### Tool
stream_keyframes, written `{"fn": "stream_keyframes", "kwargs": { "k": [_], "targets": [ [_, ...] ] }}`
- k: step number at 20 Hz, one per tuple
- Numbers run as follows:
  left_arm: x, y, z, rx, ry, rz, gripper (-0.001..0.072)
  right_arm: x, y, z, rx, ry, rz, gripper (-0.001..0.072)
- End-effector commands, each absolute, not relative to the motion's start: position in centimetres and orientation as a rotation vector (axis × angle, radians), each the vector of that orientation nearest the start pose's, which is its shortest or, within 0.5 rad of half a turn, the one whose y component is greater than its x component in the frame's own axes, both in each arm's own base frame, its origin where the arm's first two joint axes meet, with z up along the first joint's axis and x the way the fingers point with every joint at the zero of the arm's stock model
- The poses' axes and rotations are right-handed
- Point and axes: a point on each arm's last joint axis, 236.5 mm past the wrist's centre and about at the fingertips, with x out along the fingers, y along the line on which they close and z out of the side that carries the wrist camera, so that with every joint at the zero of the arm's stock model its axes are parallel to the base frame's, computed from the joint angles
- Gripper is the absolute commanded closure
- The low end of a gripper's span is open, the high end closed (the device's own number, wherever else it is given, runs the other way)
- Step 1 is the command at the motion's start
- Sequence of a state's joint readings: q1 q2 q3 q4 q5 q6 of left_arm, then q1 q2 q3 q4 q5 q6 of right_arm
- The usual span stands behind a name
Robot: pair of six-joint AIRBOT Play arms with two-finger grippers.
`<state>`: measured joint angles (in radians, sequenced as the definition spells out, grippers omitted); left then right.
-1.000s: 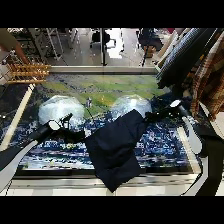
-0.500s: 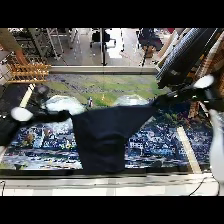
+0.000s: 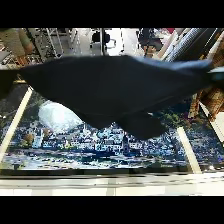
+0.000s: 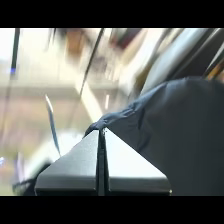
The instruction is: Fold the clothes and pants, and hang the long-sleeved shirts on hangers.
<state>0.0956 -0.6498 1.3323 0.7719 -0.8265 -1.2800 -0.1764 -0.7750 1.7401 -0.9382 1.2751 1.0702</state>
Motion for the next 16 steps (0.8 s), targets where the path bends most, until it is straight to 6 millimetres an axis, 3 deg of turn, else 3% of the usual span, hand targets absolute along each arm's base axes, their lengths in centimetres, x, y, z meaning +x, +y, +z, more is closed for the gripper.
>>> {"fn": "stream_keyframes", "kwargs": {
  "k": [1, 3, 5, 7, 9, 12, 14, 15, 16],
  "targets": [
    [23.8, -9.3, 49.1, -0.284, -0.212, -0.46, 0.0696, 20.7, 8.5, 52.8, -0.212, -0.203, 0.342, 0.0702],
    [24.1, -9.2, 48.9, -0.282, -0.207, -0.457, 0.0696, 22.4, 8.2, 51.8, -0.205, -0.161, 0.347, 0.0702],
    [28.1, -9.3, 45.9, -0.299, -0.09, -0.459, 0.0696, 27.1, 7.8, 48.5, -0.18, -0.027, 0.376, 0.0702],
    [34.5, -9.8, 39.2, -0.33, 0.147, -0.475, 0.0696, 33.4, 7.6, 42.8, -0.12, 0.173, 0.44, 0.0701],
    [41.0, -9.5, 31.4, -0.391, 0.362, -0.464, 0.0696, 40.0, 8.0, 35.3, -0.023, 0.391, 0.528, 0.0701],
    [48.7, -8.7, 18.7, -0.49, 0.622, -0.405, 0.0695, 50.3, 8.9, 21.3, 0.097, 0.652, 0.56, 0.0701],
    [52.9, -7.6, 11.1, -0.53, 0.701, -0.324, 0.0695, 56.9, 9.2, 13.1, 0.174, 0.686, 0.493, 0.0701],
    [55.1, -6.4, 8.3, -0.524, 0.685, -0.265, 0.0694, 59.7, 9.1, 10.4, 0.216, 0.666, 0.443, 0.0701],
    [56.7, -5.4, 6.9, -0.526, 0.665, -0.22, 0.0693, 61.9, 9.0, 8.6, 0.295, 0.649, 0.388, 0.0615]
  ]
}}
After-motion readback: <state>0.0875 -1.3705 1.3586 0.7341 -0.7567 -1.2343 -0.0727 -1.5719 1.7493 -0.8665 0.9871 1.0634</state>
